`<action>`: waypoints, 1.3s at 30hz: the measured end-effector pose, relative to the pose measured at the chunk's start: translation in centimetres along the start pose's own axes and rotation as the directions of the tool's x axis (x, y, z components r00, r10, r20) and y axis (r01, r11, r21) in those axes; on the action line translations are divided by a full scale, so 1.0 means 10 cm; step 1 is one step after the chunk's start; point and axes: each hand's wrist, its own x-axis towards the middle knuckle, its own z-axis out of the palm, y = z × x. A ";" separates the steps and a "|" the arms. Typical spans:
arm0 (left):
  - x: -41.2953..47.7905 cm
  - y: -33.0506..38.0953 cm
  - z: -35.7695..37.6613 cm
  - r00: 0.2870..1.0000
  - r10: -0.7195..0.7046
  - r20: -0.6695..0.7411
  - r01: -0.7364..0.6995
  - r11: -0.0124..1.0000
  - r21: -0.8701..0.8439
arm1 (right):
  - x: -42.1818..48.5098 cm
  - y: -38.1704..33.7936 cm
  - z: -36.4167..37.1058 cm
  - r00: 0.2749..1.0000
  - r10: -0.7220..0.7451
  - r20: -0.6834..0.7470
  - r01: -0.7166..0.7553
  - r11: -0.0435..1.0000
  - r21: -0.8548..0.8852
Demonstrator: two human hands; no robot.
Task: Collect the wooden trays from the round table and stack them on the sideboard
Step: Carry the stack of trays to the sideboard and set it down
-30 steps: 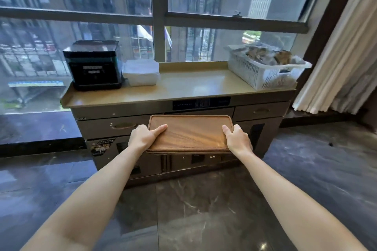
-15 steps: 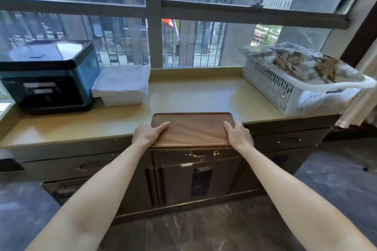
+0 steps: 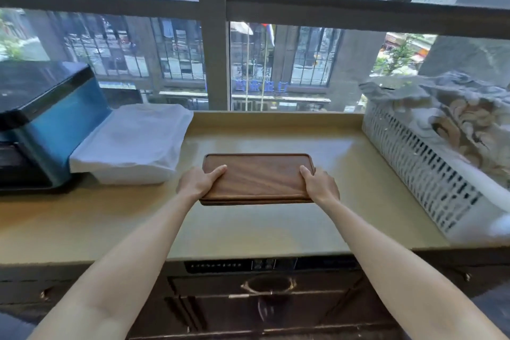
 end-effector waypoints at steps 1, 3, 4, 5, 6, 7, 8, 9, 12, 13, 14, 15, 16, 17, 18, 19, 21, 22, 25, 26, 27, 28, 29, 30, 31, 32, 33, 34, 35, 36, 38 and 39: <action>0.12 0.07 0.05 1.000 -0.009 -0.009 0.009 1.000 0.021 | 0.18 -0.04 0.00 1.000 -0.009 0.014 0.009 1.000 -0.004; 0.37 0.20 0.12 0.999 -0.028 -0.025 0.029 0.999 0.040 | 0.51 -0.09 0.00 0.999 -0.020 0.037 0.020 1.000 -0.007; 0.49 0.26 0.15 0.999 -0.036 -0.030 0.037 0.999 0.032 | 0.67 -0.11 0.00 0.999 -0.024 0.047 0.025 1.000 -0.007; 0.61 0.32 0.18 0.998 -0.046 -0.031 0.046 0.999 0.019 | 0.81 -0.14 0.00 0.998 -0.029 0.055 0.029 1.000 -0.008; 0.73 0.36 0.21 0.998 -0.049 -0.030 0.049 0.999 0.015 | 0.95 -0.16 0.00 0.998 -0.032 0.062 0.033 0.999 -0.010; 0.84 0.41 0.23 0.998 -0.054 -0.028 0.054 0.998 0.015 | 1.08 -0.19 0.01 0.997 -0.033 0.071 0.035 0.999 -0.013; 0.94 0.45 0.27 0.998 -0.058 -0.027 0.059 0.998 0.017 | 1.21 -0.21 0.02 0.996 -0.033 0.081 0.035 0.999 -0.018; 1.03 0.48 0.29 0.998 -0.061 -0.028 0.061 0.998 0.022 | 1.32 -0.23 0.03 0.995 -0.032 0.091 0.034 0.999 -0.023; 1.29 0.56 0.39 0.997 -0.058 -0.041 0.060 0.997 0.039 | 1.62 -0.27 0.10 0.994 -0.016 0.112 0.020 0.999 -0.030; 1.38 0.58 0.42 0.997 -0.061 -0.049 0.063 0.997 0.041 | 1.71 -0.29 0.13 0.993 -0.011 0.117 0.015 0.999 -0.032; 1.46 0.60 0.45 0.997 -0.059 -0.057 0.062 0.997 0.044 | 1.80 -0.29 0.16 0.992 -0.009 0.122 0.013 0.999 -0.032; 1.55 0.61 0.48 0.997 -0.056 -0.058 0.058 0.997 0.049 | 1.87 -0.29 0.19 0.992 -0.011 0.126 0.014 0.999 -0.029; 1.64 0.62 0.51 0.998 -0.047 -0.051 0.050 0.997 0.061 | 1.94 -0.29 0.22 0.992 -0.010 0.128 0.013 1.000 -0.023; 1.71 0.64 0.53 0.998 -0.042 -0.039 0.045 0.996 0.076 | 2.00 -0.29 0.25 0.992 -0.003 0.129 0.005 1.000 -0.017; 1.80 0.65 0.55 0.999 -0.040 -0.028 0.042 0.995 0.090 | 2.06 -0.29 0.28 0.992 0.007 0.130 -0.005 1.000 -0.011; 1.88 0.65 0.57 0.999 -0.042 -0.014 0.043 0.994 0.105 | 2.12 -0.29 0.31 0.991 0.017 0.131 -0.016 1.000 -0.006; 2.03 0.66 0.60 0.999 -0.037 -0.001 0.037 0.990 0.137 | 2.24 -0.30 0.37 0.991 0.031 0.131 -0.031 1.000 -0.002; 2.10 0.67 0.62 0.999 -0.037 0.001 0.037 0.988 0.153 | 2.29 -0.31 0.39 0.991 0.033 0.130 -0.033 0.999 -0.002; 2.29 0.68 0.68 0.998 -0.065 0.014 0.062 0.983 0.174 | 2.46 -0.35 0.44 0.991 0.030 0.130 -0.028 0.999 -0.016; 2.34 0.69 0.70 0.997 -0.074 0.019 0.069 0.981 0.183 | 2.51 -0.36 0.46 0.991 0.033 0.132 -0.030 0.999 -0.020; 2.38 0.70 0.71 0.997 -0.079 0.026 0.072 0.978 0.195 | 2.55 -0.37 0.48 0.990 0.036 0.135 -0.033 0.999 -0.024; 2.42 0.71 0.72 0.997 -0.078 0.029 0.070 0.976 0.207 | 2.60 -0.37 0.50 0.990 0.040 0.138 -0.037 0.999 -0.028; 2.47 0.71 0.73 0.997 -0.077 0.033 0.068 0.974 0.217 | 2.64 -0.37 0.52 0.989 0.044 0.141 -0.040 0.999 -0.033; 2.51 0.72 0.74 0.997 -0.074 0.036 0.063 0.971 0.230 | 2.69 -0.37 0.55 0.989 0.048 0.142 -0.042 0.998 -0.039; 2.56 0.72 0.75 0.997 -0.072 0.039 0.061 0.967 0.247 | 2.74 -0.36 0.57 0.988 0.049 0.143 -0.043 0.998 -0.047; 2.59 0.72 0.76 0.997 -0.069 0.041 0.056 0.963 0.265 | 2.78 -0.36 0.59 0.988 0.048 0.144 -0.041 0.998 -0.054; 2.63 0.72 0.77 0.997 -0.070 0.044 0.055 0.959 0.279 | 2.81 -0.36 0.61 0.989 0.043 0.144 -0.034 0.997 -0.063; 2.66 0.72 0.77 0.996 -0.073 0.047 0.057 0.956 0.289 | 2.85 -0.37 0.63 0.989 0.035 0.142 -0.025 0.997 -0.072; 2.69 0.72 0.78 0.996 -0.079 0.050 0.061 0.953 0.296 | 2.87 -0.37 0.65 0.990 0.028 0.138 -0.016 0.996 -0.082; 2.72 0.72 0.78 0.995 -0.084 0.053 0.064 0.950 0.305 | 2.89 -0.38 0.67 0.991 0.023 0.134 -0.010 0.995 -0.095; 2.77 0.73 0.78 0.993 -0.096 0.063 0.071 0.944 0.321 | 2.94 -0.39 0.69 0.991 0.024 0.133 -0.007 0.992 -0.123; 2.78 0.73 0.79 0.992 -0.102 0.067 0.075 0.942 0.327 | 2.96 -0.39 0.71 0.990 0.025 0.137 -0.008 0.992 -0.126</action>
